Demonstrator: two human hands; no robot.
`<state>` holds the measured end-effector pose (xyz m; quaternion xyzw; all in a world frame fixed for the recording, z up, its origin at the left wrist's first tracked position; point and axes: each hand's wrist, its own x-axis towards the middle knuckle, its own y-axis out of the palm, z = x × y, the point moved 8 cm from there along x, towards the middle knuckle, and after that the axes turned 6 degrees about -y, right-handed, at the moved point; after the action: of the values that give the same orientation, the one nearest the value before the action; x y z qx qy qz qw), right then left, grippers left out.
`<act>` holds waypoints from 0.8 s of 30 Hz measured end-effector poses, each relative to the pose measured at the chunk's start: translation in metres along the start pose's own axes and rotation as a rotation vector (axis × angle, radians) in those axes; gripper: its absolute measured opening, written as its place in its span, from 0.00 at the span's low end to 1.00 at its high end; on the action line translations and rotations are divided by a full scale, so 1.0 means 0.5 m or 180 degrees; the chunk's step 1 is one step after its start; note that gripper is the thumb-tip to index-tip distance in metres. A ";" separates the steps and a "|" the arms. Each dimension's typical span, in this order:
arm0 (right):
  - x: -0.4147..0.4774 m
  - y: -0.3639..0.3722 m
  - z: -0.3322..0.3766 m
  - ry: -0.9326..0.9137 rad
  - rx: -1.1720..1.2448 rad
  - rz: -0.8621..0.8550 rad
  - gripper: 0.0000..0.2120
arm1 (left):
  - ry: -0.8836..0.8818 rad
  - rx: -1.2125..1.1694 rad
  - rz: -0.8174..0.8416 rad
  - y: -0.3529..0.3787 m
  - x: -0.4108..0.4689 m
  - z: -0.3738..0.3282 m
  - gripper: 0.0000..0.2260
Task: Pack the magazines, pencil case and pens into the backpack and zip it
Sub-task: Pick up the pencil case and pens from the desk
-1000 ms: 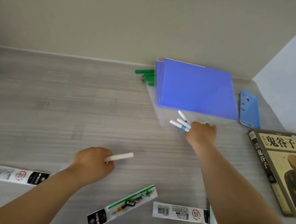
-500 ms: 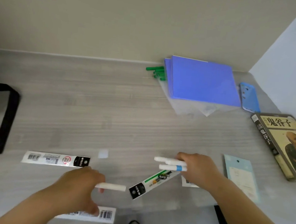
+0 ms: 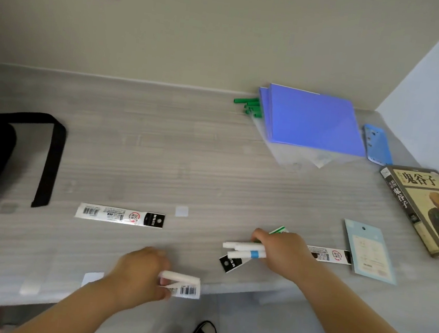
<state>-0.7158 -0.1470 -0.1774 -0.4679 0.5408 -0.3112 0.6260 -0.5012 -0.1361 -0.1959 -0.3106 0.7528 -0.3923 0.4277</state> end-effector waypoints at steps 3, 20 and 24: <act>0.014 -0.005 0.009 -0.0049 -0.0170 0.0062 0.16 | -0.0314 -0.0083 -0.0642 -0.060 -0.012 0.037 0.04; -0.093 -0.039 -0.162 0.0891 -0.0136 0.0222 0.12 | -0.1116 -0.0660 -0.1240 -0.126 0.052 0.181 0.05; -0.138 0.000 -0.193 0.1143 0.0030 0.0277 0.11 | -0.1073 -0.0504 -0.1182 -0.122 0.045 0.171 0.12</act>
<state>-0.8247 -0.1094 -0.1484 -0.3780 0.6621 -0.3649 0.5344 -0.4271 -0.2123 -0.1805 -0.5369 0.6293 -0.3467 0.4421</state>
